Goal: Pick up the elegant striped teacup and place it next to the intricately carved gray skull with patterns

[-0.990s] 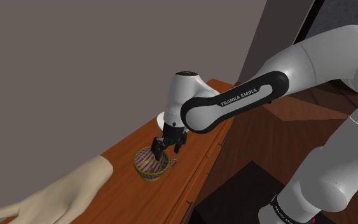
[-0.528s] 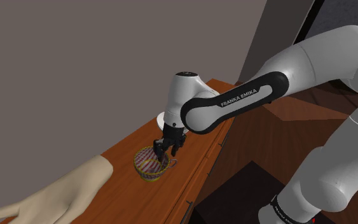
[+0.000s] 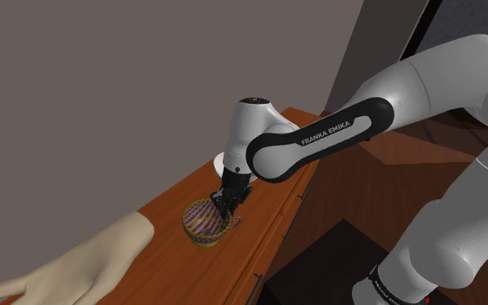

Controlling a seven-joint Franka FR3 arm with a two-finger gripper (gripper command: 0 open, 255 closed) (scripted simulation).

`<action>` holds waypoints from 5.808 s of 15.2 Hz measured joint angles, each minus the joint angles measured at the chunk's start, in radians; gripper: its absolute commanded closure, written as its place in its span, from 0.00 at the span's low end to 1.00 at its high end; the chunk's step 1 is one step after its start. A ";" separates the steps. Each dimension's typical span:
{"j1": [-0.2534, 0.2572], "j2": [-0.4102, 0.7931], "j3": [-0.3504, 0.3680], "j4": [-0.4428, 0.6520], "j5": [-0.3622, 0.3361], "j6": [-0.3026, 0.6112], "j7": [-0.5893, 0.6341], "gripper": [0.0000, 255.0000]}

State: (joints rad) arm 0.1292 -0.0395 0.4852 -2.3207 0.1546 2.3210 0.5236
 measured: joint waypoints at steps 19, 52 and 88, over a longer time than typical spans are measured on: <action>-0.004 -0.118 -0.020 0.124 0.036 -0.236 -0.015 1.00; -0.018 -0.147 -0.051 0.539 0.021 -0.677 0.019 1.00; -0.242 -0.255 -0.482 0.314 -0.056 -0.644 -0.633 1.00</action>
State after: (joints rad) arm -0.1132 -0.2950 0.0033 -2.0063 0.0990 1.6772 -0.1089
